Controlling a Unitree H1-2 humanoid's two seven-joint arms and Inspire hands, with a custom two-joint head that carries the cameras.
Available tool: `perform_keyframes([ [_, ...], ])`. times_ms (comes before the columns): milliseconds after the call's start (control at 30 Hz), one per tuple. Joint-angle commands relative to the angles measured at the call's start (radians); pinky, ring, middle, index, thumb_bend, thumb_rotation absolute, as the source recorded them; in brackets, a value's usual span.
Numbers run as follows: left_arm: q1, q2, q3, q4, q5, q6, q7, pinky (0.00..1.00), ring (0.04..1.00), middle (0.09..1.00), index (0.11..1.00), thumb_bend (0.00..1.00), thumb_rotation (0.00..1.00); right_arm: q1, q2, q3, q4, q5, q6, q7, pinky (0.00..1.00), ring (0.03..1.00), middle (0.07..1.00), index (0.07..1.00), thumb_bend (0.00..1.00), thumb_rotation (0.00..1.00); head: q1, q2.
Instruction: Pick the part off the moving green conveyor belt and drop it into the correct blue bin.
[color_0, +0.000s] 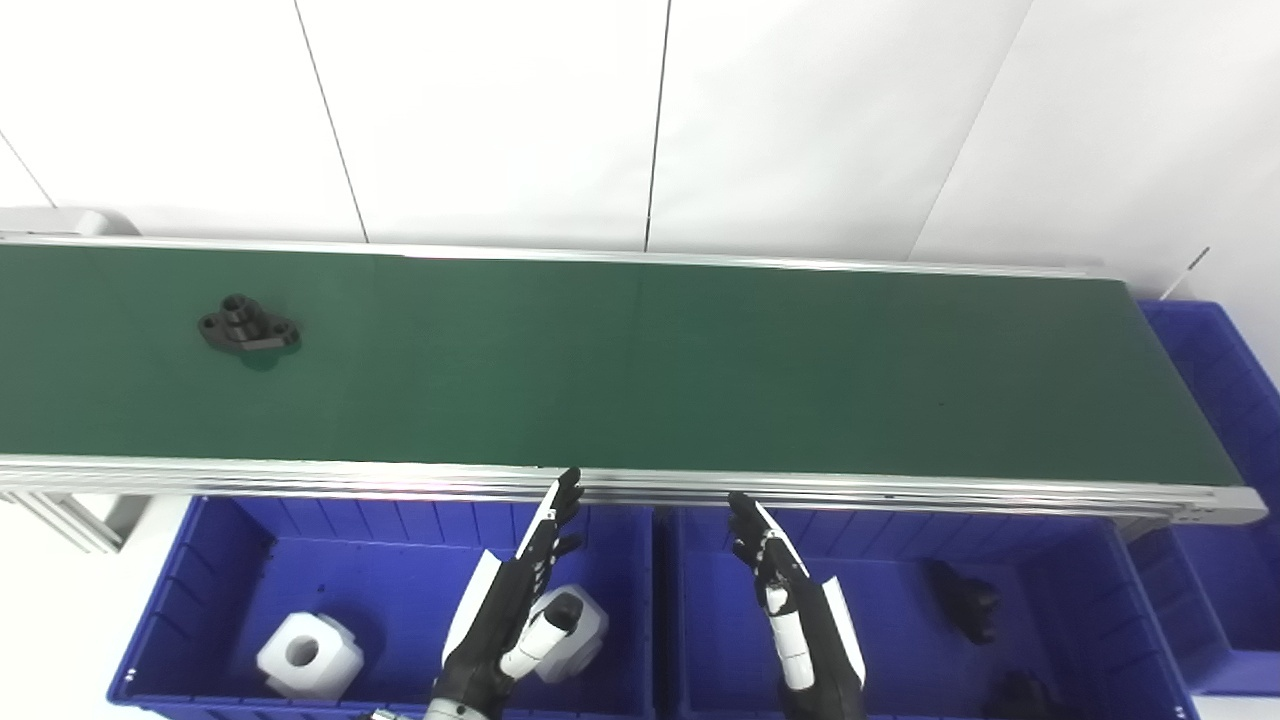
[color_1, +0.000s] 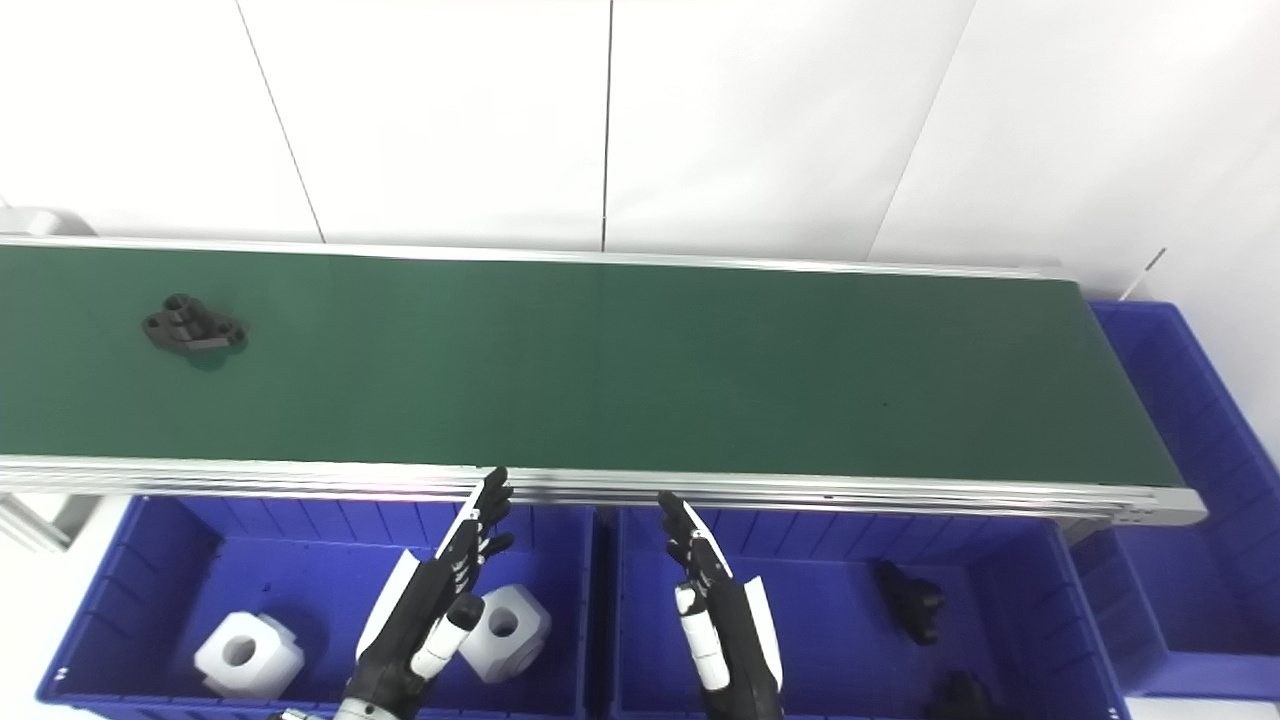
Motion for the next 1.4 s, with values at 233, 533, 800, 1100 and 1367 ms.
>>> perform_keyframes([
  [233,-0.014,-0.010,-0.002,-0.012,0.010,-0.047,0.018,0.94,1.000,0.999,1.000,0.90,1.00,-0.010,0.004,-0.003,-0.020,0.010,-0.057,0.011,0.93,0.940,0.942,0.909,0.83,1.00,-0.004,-0.010],
  [533,-0.018,-0.012,-0.001,0.021,0.009,-0.079,0.025,0.94,1.000,0.997,1.000,0.89,1.00,-0.017,0.000,-0.005,0.014,0.008,-0.084,0.013,0.93,0.941,0.949,0.907,0.82,1.00,0.032,-0.062],
  [800,-0.042,-0.026,0.001,0.105,0.007,-0.146,0.047,0.92,0.988,0.986,0.992,0.92,0.97,-0.035,-0.005,-0.023,0.066,0.032,-0.111,0.016,0.93,0.935,0.939,0.903,0.81,1.00,0.093,-0.133],
  [1100,-0.071,-0.048,-0.004,0.199,0.019,-0.200,0.068,0.90,0.972,0.957,0.965,0.91,0.91,-0.058,-0.019,-0.049,0.120,0.074,-0.113,0.050,0.96,0.941,0.947,0.919,0.83,1.00,0.158,-0.202],
  [1367,-0.072,-0.052,-0.004,0.194,0.019,-0.190,0.067,0.86,0.955,0.948,0.954,0.91,0.89,-0.062,-0.012,-0.065,0.129,0.081,-0.112,0.070,0.98,0.944,0.947,0.926,0.83,1.00,0.158,-0.200],
])
